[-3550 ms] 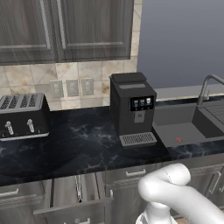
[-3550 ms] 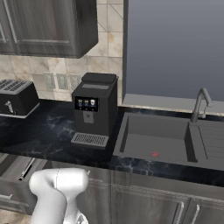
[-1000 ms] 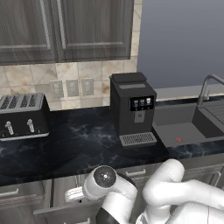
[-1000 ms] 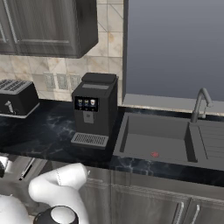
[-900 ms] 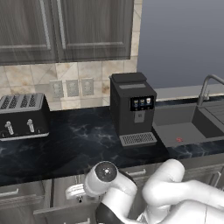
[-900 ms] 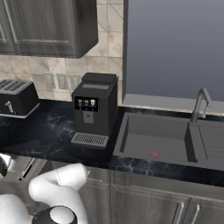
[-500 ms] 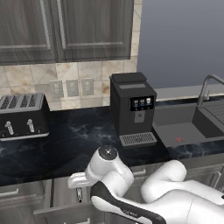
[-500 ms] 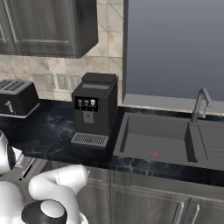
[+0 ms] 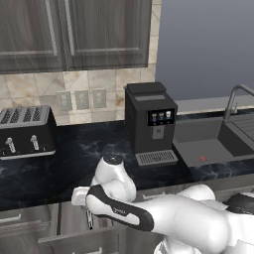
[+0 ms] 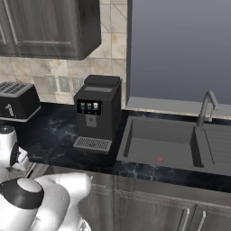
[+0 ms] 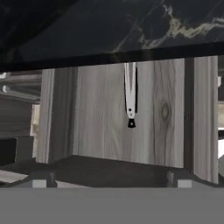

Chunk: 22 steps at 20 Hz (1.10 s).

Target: Take the tongs from the drawer on the left and place them on the dining counter next to the tray containing the kebab skewer.

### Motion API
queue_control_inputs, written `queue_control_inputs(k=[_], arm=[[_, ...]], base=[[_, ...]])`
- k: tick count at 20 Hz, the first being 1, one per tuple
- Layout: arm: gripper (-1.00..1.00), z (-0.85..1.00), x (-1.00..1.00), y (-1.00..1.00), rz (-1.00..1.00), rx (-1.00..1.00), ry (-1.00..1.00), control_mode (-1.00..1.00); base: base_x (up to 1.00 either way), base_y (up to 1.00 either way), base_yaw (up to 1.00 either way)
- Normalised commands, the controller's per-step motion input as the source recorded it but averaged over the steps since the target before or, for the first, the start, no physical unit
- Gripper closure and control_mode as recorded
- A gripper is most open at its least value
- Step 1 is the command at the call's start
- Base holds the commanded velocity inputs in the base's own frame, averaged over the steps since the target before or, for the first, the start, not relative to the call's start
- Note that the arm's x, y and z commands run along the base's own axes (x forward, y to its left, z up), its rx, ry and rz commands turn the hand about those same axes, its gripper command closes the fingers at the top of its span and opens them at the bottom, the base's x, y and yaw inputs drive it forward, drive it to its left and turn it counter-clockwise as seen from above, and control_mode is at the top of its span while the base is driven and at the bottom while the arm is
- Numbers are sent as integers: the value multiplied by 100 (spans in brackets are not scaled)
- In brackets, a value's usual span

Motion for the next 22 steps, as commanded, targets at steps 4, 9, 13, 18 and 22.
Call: queue_control_inputs(k=[4,9,13,18,22], arm=[[-100,-25,36,42,0,-7,21,-100],[-100,-26,13,39,2,-14,11,-100],[-100,-20,0,35,6,-19,0,-100],[-100,-11,0,5,0,-8,0,-100],[-100,-10,0,0,0,-1,2,-100]], base=[[0,0,0],[0,0,0],[0,0,0],[0,0,0],[0,0,0]])
